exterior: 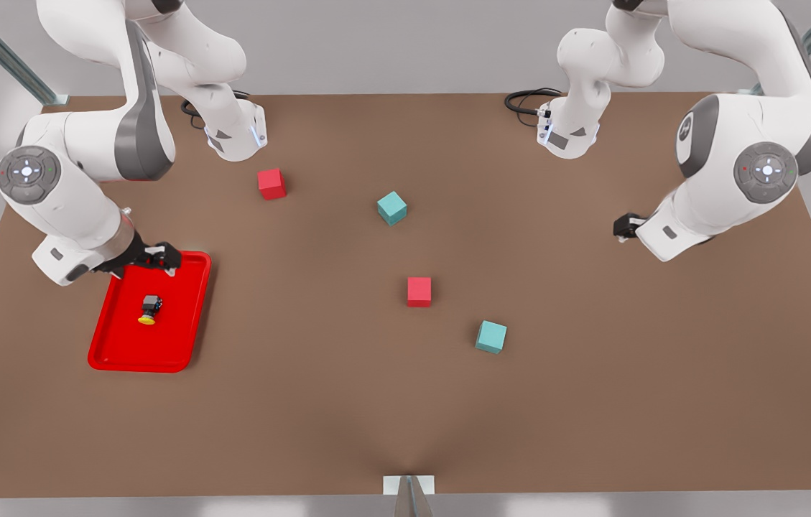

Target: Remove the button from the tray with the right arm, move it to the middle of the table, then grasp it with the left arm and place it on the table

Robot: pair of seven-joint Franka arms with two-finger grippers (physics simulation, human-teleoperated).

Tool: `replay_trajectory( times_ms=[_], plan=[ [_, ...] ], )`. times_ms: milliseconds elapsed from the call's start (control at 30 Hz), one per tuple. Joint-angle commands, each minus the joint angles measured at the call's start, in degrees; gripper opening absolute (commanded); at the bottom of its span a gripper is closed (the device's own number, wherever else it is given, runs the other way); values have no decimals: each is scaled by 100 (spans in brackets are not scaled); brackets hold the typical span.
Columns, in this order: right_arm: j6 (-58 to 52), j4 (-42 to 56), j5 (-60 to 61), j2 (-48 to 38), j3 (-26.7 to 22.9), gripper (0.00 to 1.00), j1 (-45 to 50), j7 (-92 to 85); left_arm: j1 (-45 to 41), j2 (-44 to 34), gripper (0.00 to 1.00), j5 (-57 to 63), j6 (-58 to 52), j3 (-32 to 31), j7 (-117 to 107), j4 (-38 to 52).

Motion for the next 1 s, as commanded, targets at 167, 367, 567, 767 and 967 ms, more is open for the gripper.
replay_trajectory(
  times_ms=[167,367,567,767,967],
  plan=[
    [206,-2,5,266,1,100,-37,-186,12,62,100,108,444,1,62,-1],
    [1408,-1389,-82,644,-26,100,-696,-187,12,97,100,100,444,1,79,-9],
    [4635,-3220,-189,398,-26,100,-1364,-380,12,97,100,108,444,1,97,-1],
    [5102,-2753,-303,1004,-26,100,-1496,-354,4,97,100,100,436,1,97,-10],
    [5032,-3316,-286,943,-26,100,-1522,-292,-23,308,100,108,479,1,97,-10]
  ],
)
